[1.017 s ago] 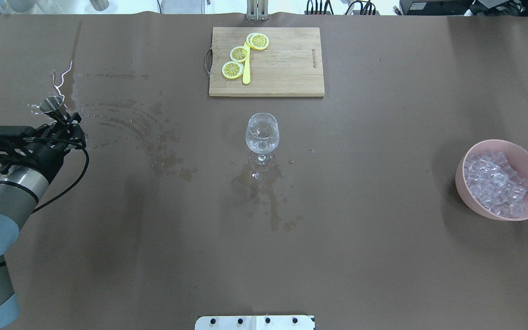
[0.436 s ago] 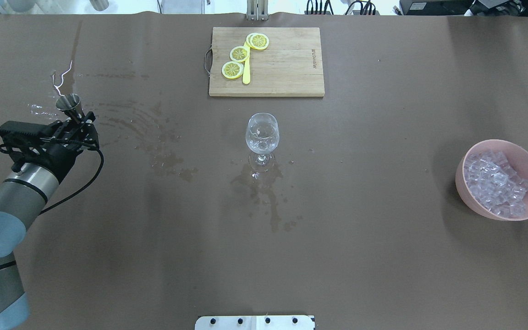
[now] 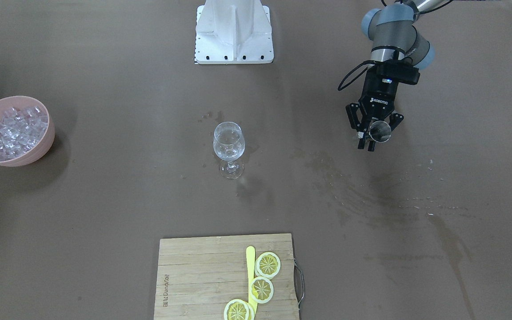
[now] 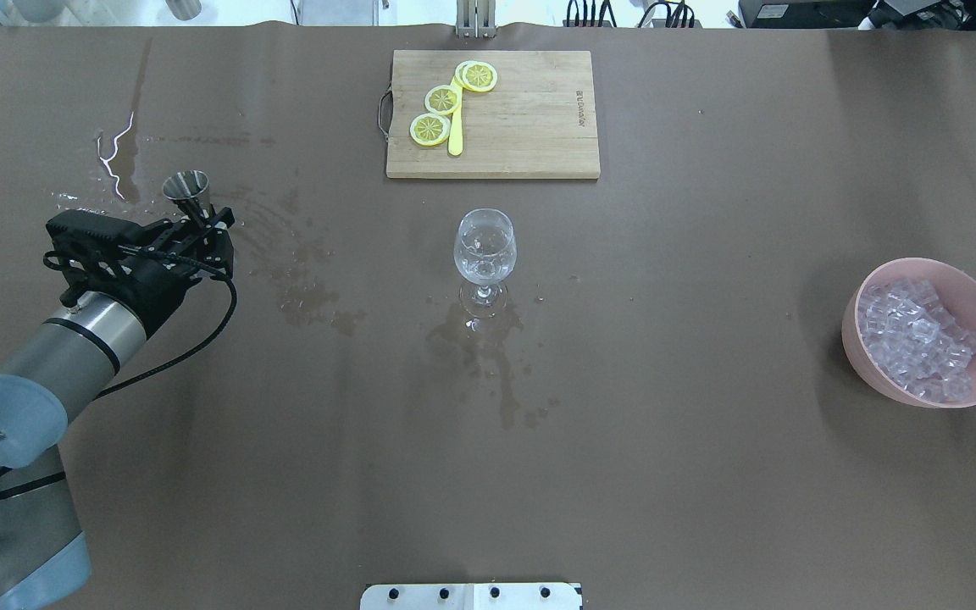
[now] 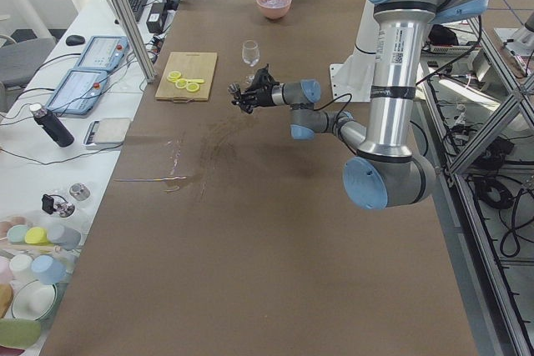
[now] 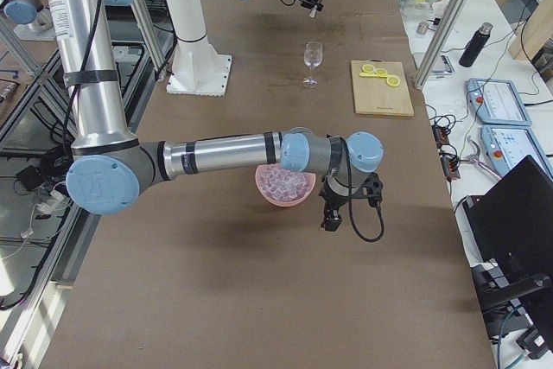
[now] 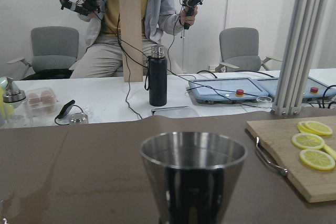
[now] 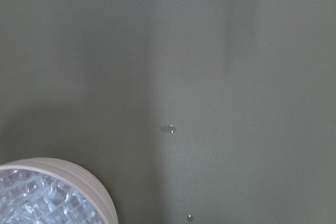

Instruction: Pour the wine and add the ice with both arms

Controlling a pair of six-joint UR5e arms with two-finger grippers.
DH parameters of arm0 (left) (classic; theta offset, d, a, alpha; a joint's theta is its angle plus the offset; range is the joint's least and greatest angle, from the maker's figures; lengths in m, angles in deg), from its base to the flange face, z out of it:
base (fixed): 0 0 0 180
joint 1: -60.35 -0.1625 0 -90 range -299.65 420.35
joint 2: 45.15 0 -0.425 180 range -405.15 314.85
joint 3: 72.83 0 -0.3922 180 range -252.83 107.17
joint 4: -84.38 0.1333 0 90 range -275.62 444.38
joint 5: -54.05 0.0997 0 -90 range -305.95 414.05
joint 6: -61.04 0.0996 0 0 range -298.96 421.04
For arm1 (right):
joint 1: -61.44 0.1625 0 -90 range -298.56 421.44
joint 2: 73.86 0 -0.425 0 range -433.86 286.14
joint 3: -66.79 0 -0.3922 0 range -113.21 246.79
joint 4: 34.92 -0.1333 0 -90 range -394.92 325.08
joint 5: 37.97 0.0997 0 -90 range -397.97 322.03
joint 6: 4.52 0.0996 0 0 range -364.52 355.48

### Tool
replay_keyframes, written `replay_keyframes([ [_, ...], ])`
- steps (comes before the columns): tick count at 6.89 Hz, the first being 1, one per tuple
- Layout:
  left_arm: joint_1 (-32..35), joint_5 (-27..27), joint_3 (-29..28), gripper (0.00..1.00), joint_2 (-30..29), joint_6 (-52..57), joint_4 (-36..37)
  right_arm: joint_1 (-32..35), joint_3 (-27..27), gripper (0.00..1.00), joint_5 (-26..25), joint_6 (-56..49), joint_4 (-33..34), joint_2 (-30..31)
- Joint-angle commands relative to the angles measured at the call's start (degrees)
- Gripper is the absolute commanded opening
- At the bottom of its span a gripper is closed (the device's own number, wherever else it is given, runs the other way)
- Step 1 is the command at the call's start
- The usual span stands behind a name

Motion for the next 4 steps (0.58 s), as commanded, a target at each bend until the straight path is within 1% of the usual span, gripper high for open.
replay_keyframes([
  [1, -0.2, -9.1, 0.0, 0.00, -3.8, 0.6, 0.3, -0.1, 0.1, 1.00, 0.8, 0.1, 0.0, 0.0],
  [2, -0.2, -11.6, -0.4, 0.00, -6.1, 1.9, 2.6, -0.1, 0.1, 1.00, 0.9, 0.4, 0.0, 0.0],
  [3, -0.2, -12.0, 0.7, 0.00, -11.0, 1.9, 12.4, -0.3, 0.1, 1.00, 1.6, 0.6, 0.0, 0.0],
  [4, -0.2, -12.2, 0.9, 0.00, -14.7, 1.9, 16.9, -0.4, 0.3, 1.00, 1.6, 0.6, 0.0, 0.0],
])
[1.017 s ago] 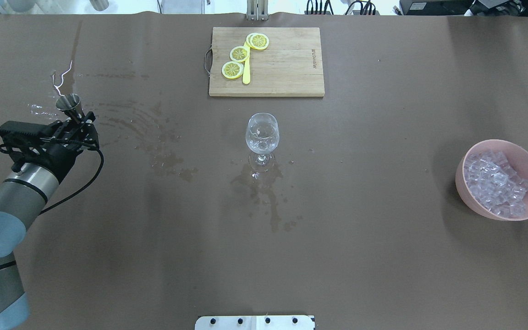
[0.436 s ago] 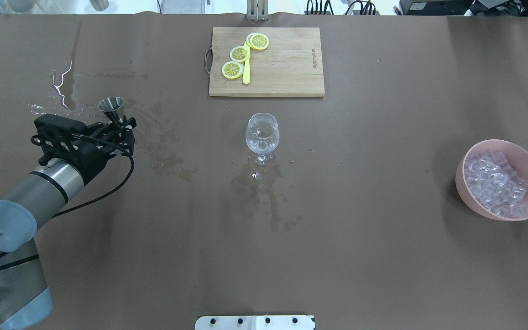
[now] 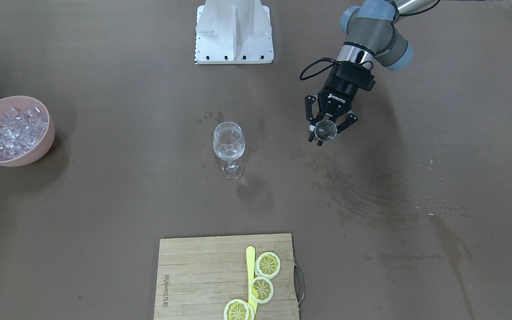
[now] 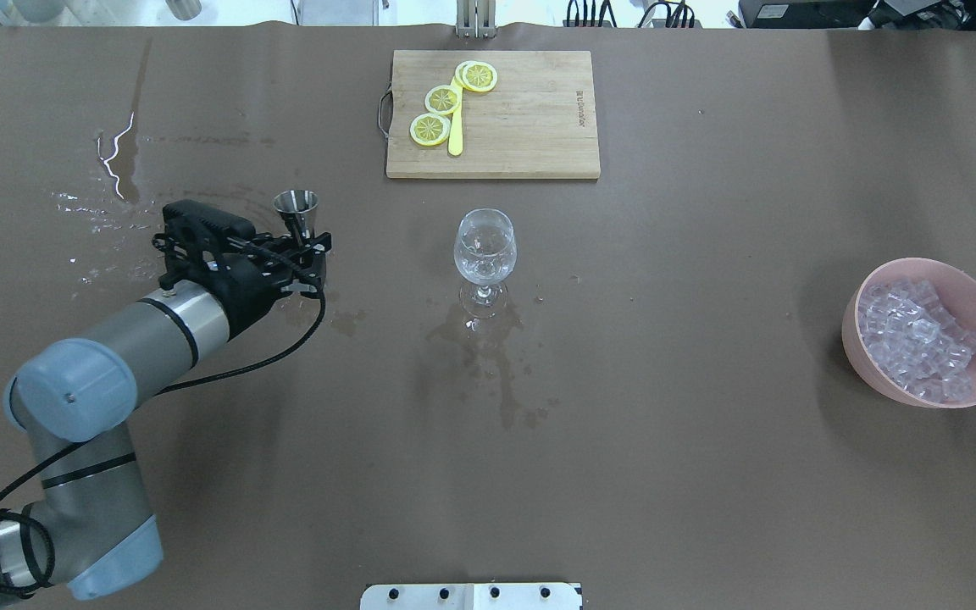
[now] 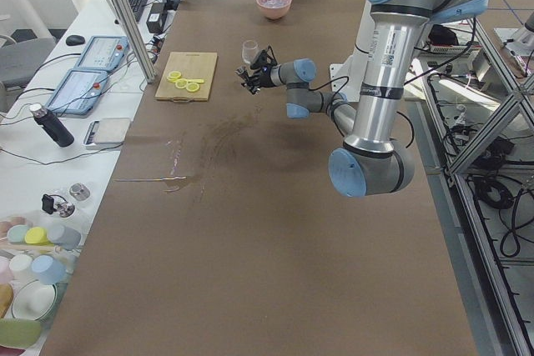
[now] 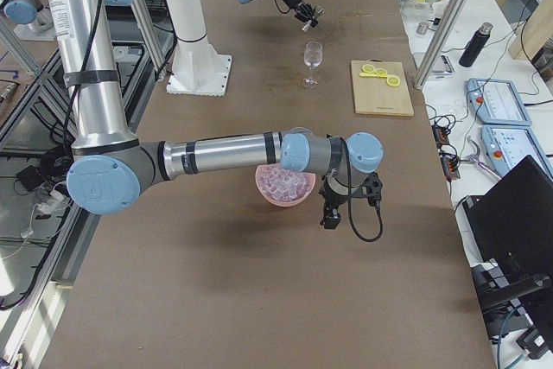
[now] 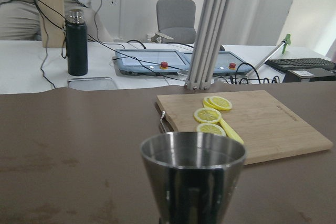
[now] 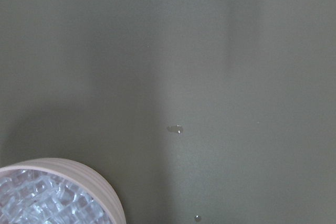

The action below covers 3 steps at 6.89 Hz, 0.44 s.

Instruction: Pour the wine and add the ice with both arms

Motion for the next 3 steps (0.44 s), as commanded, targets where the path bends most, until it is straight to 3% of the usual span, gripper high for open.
replay_keyframes([
  [1, 0.0, -0.8, 0.5, 0.00, -5.1, 0.3, 7.5, -0.1, 0.4, 1.00, 0.3, 0.1, 0.0, 0.0],
  [3, 0.0, -2.5, 2.1, 0.00, -6.9, 0.3, 7.4, -0.2, 0.7, 1.00, 0.8, 0.1, 0.0, 0.0],
])
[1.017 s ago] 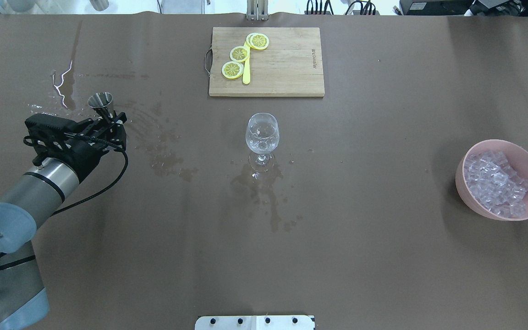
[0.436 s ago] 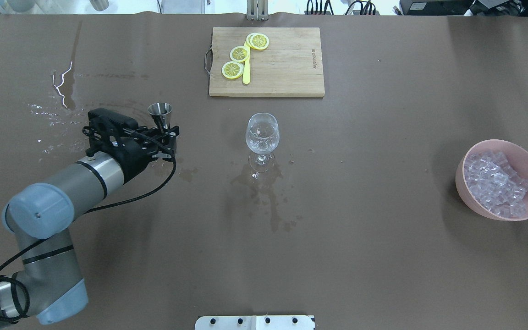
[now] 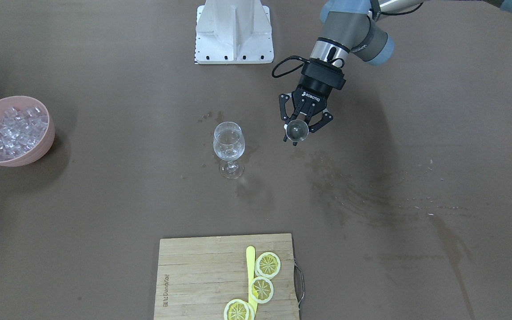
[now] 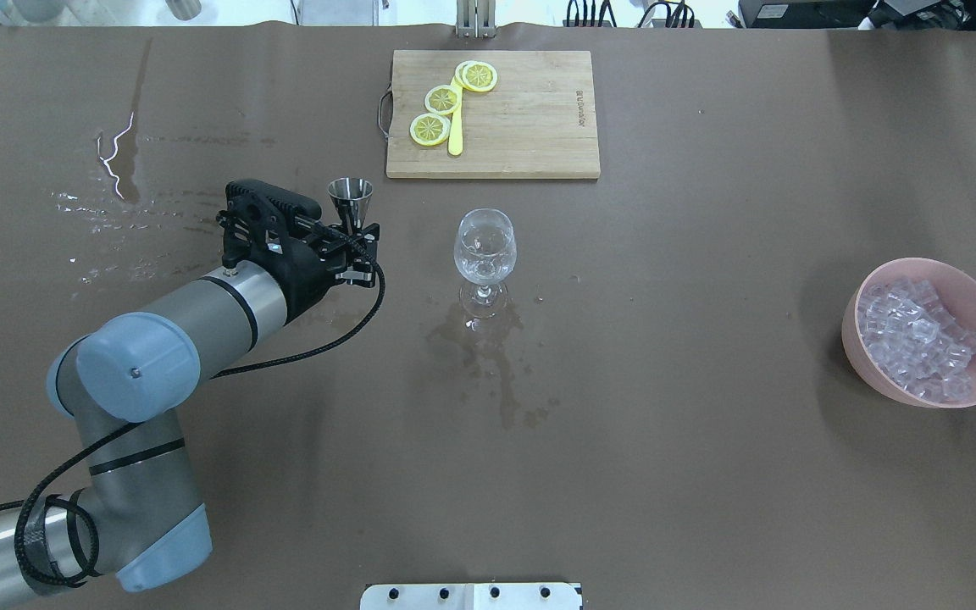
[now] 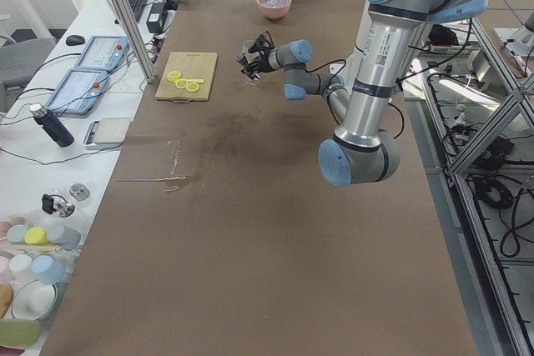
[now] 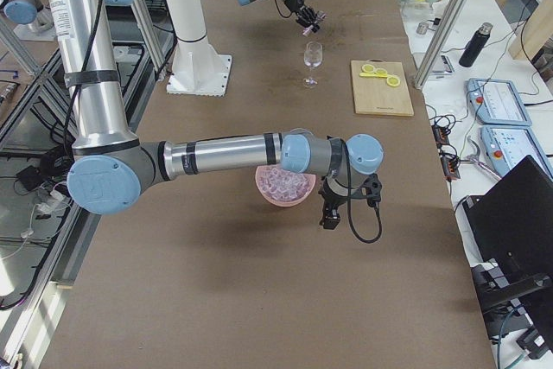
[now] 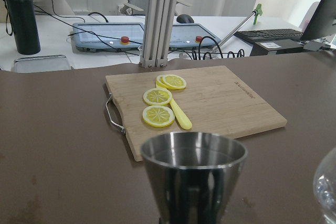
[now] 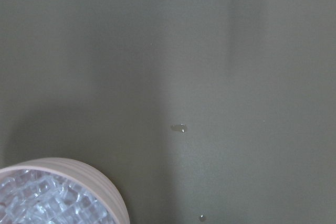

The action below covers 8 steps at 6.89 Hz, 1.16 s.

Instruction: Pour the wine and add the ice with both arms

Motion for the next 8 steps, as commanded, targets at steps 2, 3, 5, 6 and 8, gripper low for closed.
replay_keyframes([
  [2, -0.3, -1.9, 1.3, 0.00, -2.2, 1.4, 2.4, -0.1, 0.5, 1.00, 0.6, 0.0, 0.0, 0.0],
  [3, -0.4, -5.1, 0.9, 0.00, -3.6, 3.5, 3.8, -0.1, 0.6, 1.00, 1.0, 0.1, 0.0, 0.0],
  [5, -0.4, -9.1, 0.8, 0.00, -4.9, 8.9, 4.0, -0.2, 0.5, 1.00, 2.6, 1.1, 0.0, 0.0],
  [6, -0.4, -10.4, 1.2, 0.00, -5.9, 9.1, 4.0, -0.2, 0.7, 1.00, 2.6, 1.1, 0.0, 0.0],
  [8, 0.0, -13.0, 1.3, 0.00, -6.0, 9.3, 4.5, -0.9, 0.7, 1.00, 2.5, 1.1, 0.0, 0.0],
])
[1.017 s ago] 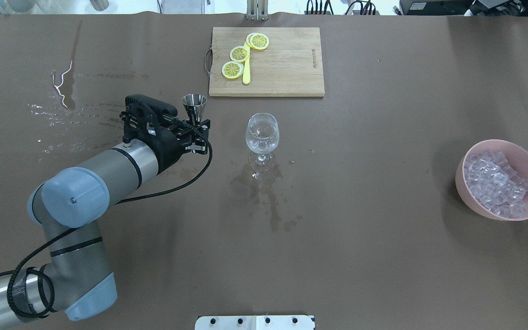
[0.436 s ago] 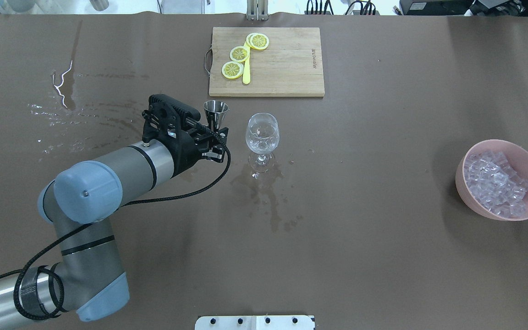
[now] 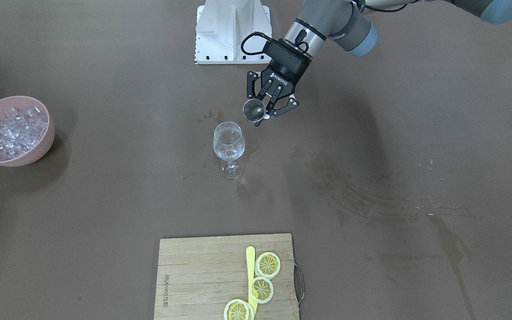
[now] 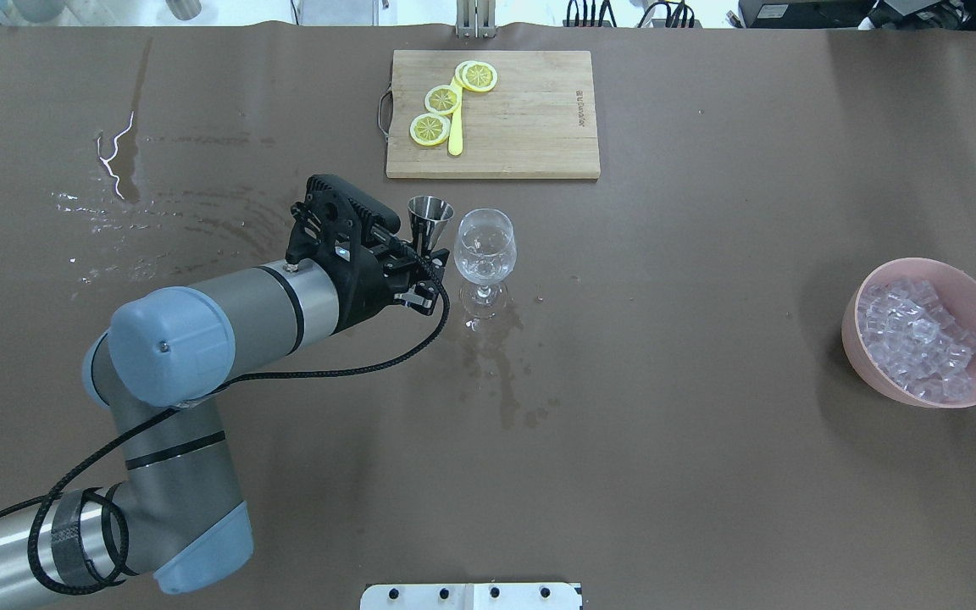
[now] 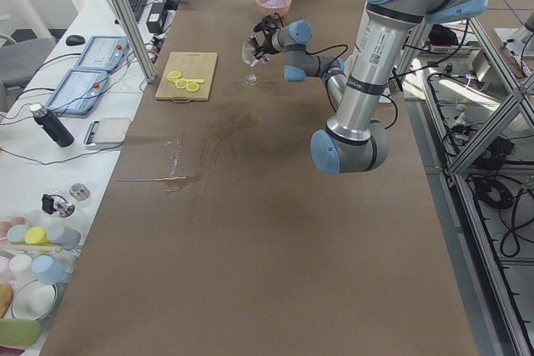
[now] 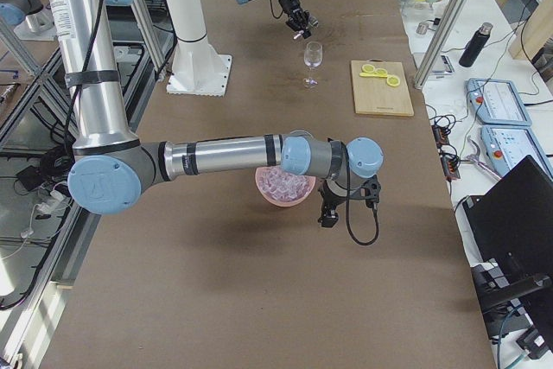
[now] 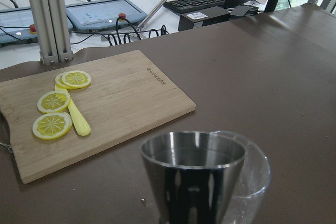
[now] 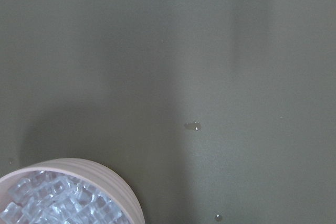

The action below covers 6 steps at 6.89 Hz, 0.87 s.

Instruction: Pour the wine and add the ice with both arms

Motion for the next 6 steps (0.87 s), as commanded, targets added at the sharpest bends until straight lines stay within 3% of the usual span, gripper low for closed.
replay_keyframes([
  [1, 1.4, -3.8, 0.6, 0.00, -0.6, 1.3, 3.0, -1.1, 0.3, 1.00, 0.0, 0.0, 0.0, 0.0],
  [6, 3.3, -8.2, 5.0, 0.00, -4.4, 3.6, 17.2, -1.3, 0.7, 1.00, 0.1, 1.7, -1.3, -2.0],
])
